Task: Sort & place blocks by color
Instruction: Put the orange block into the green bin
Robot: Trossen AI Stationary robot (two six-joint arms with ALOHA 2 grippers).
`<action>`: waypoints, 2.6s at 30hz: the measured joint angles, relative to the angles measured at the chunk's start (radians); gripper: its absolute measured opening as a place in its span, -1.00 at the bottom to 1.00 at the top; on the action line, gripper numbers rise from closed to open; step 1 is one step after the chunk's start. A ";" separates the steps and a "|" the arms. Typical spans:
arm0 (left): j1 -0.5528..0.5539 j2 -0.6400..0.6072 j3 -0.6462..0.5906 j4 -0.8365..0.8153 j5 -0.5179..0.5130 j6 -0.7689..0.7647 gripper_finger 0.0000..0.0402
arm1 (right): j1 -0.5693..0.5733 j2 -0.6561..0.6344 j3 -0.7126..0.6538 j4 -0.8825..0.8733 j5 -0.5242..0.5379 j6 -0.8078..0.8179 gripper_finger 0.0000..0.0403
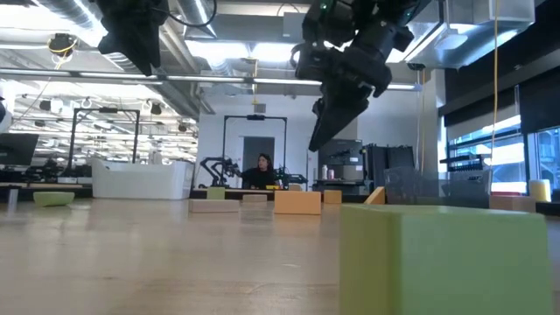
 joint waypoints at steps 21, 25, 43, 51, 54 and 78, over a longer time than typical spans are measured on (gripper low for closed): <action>0.000 0.000 0.000 0.000 0.001 0.008 -0.16 | 0.002 0.072 0.000 0.078 0.036 0.051 0.11; 0.000 0.000 0.000 0.000 0.001 0.008 -0.16 | 0.005 0.120 0.000 0.069 0.036 0.037 0.11; 0.000 0.000 0.000 0.000 0.001 0.006 -0.16 | 0.004 0.181 0.000 0.075 0.044 -0.016 0.11; 0.000 0.000 0.000 0.001 0.003 0.007 -0.16 | 0.004 0.239 0.001 0.102 0.047 -0.045 0.07; -0.007 0.000 0.000 0.000 0.008 0.026 -0.16 | 0.004 0.241 0.001 0.119 0.048 -0.043 -0.08; -0.299 0.000 0.000 0.075 -0.207 0.595 -0.16 | -0.030 0.239 0.335 -0.145 -0.115 0.038 -0.36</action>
